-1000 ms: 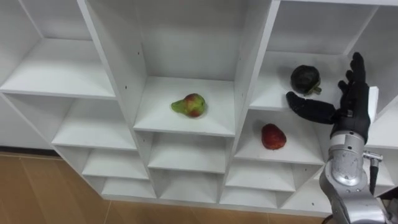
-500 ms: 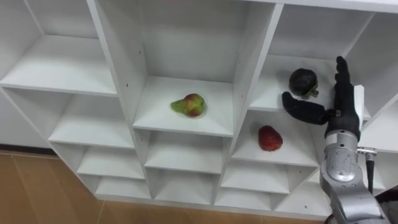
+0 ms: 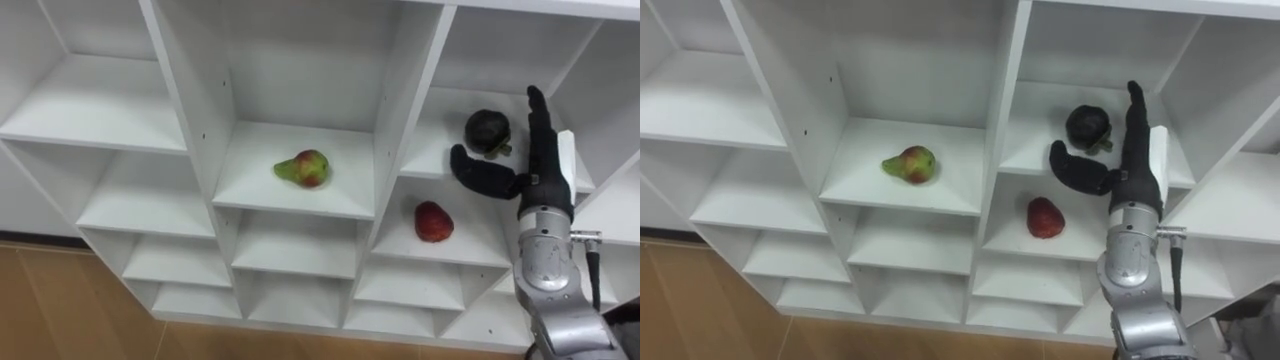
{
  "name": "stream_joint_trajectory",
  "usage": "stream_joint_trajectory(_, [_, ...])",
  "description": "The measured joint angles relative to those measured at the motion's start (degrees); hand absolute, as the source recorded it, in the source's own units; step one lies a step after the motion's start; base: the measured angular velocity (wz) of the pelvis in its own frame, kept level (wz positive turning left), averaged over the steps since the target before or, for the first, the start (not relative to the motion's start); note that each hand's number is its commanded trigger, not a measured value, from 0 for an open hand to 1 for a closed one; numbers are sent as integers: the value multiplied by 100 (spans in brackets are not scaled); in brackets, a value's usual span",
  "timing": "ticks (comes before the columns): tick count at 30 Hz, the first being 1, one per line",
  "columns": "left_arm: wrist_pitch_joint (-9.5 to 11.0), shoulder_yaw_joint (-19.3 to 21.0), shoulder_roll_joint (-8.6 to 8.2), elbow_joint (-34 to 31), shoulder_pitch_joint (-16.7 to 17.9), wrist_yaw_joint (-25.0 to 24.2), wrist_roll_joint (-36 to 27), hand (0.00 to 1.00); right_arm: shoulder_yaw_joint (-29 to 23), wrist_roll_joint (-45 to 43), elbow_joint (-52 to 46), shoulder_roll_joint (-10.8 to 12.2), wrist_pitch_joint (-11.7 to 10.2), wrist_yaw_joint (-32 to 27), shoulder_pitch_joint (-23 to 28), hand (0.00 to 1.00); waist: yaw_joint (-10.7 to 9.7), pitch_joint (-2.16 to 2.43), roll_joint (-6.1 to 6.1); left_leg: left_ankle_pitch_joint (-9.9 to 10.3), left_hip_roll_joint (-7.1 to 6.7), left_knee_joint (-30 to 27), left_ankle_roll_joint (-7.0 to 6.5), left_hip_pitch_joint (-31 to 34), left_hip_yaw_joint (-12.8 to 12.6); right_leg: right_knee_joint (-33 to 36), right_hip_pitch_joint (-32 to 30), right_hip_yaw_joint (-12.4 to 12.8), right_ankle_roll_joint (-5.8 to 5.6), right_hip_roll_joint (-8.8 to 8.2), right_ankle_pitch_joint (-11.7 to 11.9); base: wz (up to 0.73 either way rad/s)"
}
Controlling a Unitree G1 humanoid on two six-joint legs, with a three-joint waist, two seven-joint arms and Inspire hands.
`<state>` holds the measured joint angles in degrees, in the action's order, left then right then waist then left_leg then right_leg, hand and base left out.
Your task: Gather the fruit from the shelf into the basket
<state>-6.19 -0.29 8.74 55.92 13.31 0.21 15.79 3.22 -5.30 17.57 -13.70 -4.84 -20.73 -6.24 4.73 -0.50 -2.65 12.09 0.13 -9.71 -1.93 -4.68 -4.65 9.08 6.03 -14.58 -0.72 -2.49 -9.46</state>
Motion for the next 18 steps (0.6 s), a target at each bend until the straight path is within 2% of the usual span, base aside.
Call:
stream_joint_trajectory(11, [-11, -5, 59, -84, -23, -160, -2, 100, 0, -83, 2, 0, 103, 210, -86, 0, -15, -15, -14, 0, 0, 0, 0, 1, 1, 0, 0, -2, 0, 0, 0, 0])
stream_joint_trajectory(16, [-12, -5, 76, -87, -41, -201, -2, 100, 24, -155, 326, 0, 122, 361, -386, 0, -8, -14, -9, 0, -2, -4, 0, 2, 5, -1, 5, 10, 0, -3, 0, 0])
stream_joint_trajectory(17, [-12, -5, 77, -88, -42, -200, -2, 100, 29, -157, 369, 0, 119, 385, -418, 8, -8, -14, -8, 0, -2, -4, 0, 2, 6, -1, 6, 10, 0, -3, 0, 0])
stream_joint_trajectory(18, [-12, -5, 77, -88, -45, -200, -2, 100, 32, -158, 416, 0, 120, 430, -472, 65, -10, -13, -8, 0, -2, -6, 0, 2, 8, -1, 8, 7, 0, -3, 0, 0])
